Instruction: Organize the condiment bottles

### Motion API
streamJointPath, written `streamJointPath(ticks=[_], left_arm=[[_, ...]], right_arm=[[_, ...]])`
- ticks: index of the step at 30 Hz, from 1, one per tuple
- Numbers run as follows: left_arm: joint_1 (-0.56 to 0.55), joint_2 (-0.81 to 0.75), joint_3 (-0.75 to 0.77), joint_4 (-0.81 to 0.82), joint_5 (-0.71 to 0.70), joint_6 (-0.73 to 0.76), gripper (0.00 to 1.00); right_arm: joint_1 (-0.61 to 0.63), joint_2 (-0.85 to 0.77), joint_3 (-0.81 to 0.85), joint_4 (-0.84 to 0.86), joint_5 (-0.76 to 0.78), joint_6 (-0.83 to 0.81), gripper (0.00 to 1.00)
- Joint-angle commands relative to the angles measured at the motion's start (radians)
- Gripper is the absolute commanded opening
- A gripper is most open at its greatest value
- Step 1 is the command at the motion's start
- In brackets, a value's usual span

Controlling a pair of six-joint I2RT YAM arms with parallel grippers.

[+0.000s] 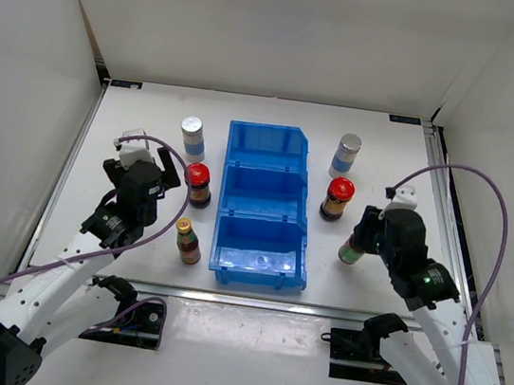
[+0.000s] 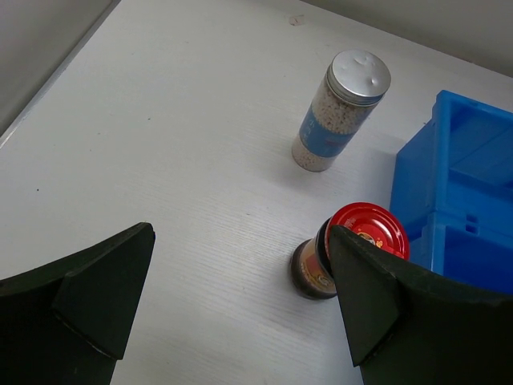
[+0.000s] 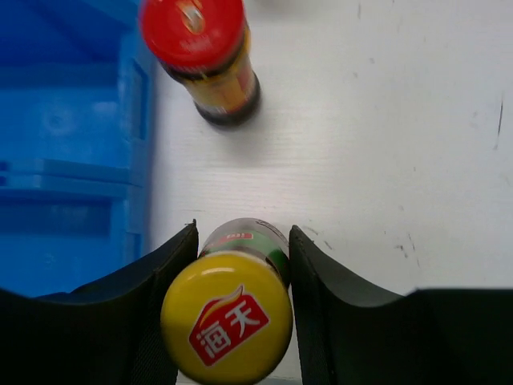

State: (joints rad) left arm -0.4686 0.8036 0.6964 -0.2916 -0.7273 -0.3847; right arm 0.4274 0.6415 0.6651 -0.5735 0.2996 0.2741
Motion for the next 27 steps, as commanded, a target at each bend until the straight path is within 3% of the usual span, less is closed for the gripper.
streamJointPath(ticks=[1,11,14,21,27], left_arm=[[-0.004,-0.006,-0.003,0.012,-0.024,0.009,1.00],[-0.004,-0.006,-0.012,0.031,-0.015,0.038,1.00],[-0.004,-0.006,-0.012,0.031,-0.015,0.038,1.00],[-0.004,-0.006,-0.012,0.040,-0.006,0.047,1.00],[-0.004,-0.006,-0.012,0.049,-0.006,0.056,1.00]], right_arm=[[0.005,0.012,0.177,0.083,-0.066,-0.056,0.00],[0.014,0.113,0.235,0.191,-0.508,-0.046,0.00],[0.053,0.148,0.235,0.202,-0.521,-0.081,0.00],[0.332,0.265,0.235,0.245,-0.326,-0.153,0.00],[0.572,0.423,0.225,0.308,0.002,-0.223,0.00]])
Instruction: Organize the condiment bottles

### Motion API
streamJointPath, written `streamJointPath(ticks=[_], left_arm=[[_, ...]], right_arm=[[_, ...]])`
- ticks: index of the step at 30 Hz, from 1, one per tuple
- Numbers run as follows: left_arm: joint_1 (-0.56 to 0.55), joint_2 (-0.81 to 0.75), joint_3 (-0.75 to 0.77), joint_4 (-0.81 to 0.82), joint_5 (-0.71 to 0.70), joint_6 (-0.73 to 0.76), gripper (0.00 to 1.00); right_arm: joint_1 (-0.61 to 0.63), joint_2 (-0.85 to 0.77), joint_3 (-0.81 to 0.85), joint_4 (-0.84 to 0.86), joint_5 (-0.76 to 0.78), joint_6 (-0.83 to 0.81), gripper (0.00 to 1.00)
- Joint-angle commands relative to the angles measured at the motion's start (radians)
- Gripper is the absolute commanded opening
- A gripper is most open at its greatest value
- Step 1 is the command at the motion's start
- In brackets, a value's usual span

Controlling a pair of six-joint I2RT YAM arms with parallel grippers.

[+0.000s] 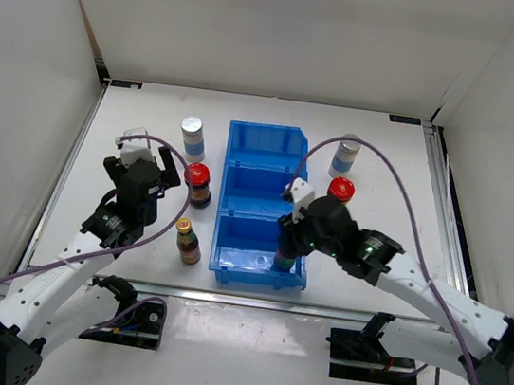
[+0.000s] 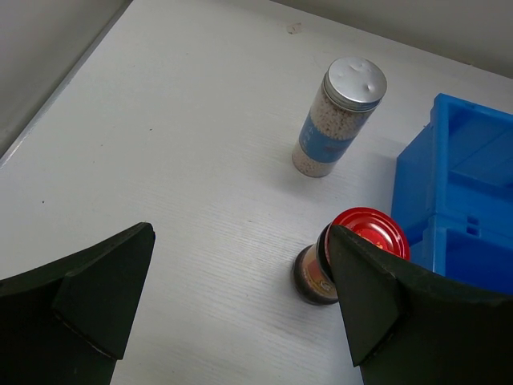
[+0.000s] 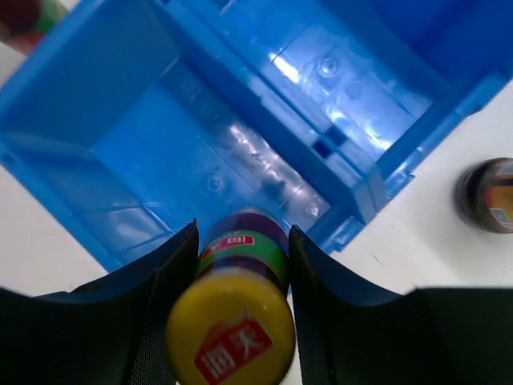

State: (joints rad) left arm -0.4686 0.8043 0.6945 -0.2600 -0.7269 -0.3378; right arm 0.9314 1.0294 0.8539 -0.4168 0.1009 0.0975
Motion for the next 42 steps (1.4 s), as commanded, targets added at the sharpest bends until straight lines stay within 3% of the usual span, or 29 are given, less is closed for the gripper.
streamJointPath(ticks=[1,8,13,15,17,18,20,23,30,36,42], left_arm=[[-0.004,-0.007,-0.010,0.018,-0.006,0.010,1.00],[-0.004,-0.007,-0.020,0.027,-0.006,0.019,1.00],[-0.004,-0.007,-0.020,0.045,0.003,0.029,1.00],[-0.004,-0.007,-0.029,0.045,0.015,0.039,1.00],[-0.004,-0.007,-0.029,0.064,0.046,0.052,1.00],[-0.004,-0.016,-0.029,0.064,0.046,0.052,1.00],[-0.004,-0.027,-0.029,0.055,0.056,0.052,1.00],[-0.004,-0.071,-0.018,0.044,0.090,0.075,1.00],[-0.004,-0.139,0.046,-0.048,0.185,0.103,1.00],[-0.004,-0.195,0.100,-0.214,0.421,-0.016,1.00],[-0.004,-0.272,-0.055,-0.214,0.567,-0.119,1.00]], right_arm=[[0.069,0.035,0.036,0.171,0.216,-0.047,0.00],[0.078,0.044,-0.110,0.401,0.330,-0.047,0.00],[0.078,0.112,-0.096,0.412,0.341,-0.047,0.00],[0.078,0.133,-0.087,0.379,0.341,-0.022,0.06],[0.078,0.144,-0.076,0.378,0.330,-0.022,0.25],[0.078,0.130,-0.076,0.378,0.320,-0.012,0.42],[0.078,0.100,-0.076,0.388,0.332,0.010,0.64],[0.078,0.057,-0.049,0.346,0.373,0.019,0.77],[0.078,-0.017,0.040,0.219,0.407,0.019,0.90],[0.078,-0.129,0.097,0.211,0.436,-0.011,0.95],[0.078,-0.120,0.126,0.202,0.445,-0.078,0.95]])
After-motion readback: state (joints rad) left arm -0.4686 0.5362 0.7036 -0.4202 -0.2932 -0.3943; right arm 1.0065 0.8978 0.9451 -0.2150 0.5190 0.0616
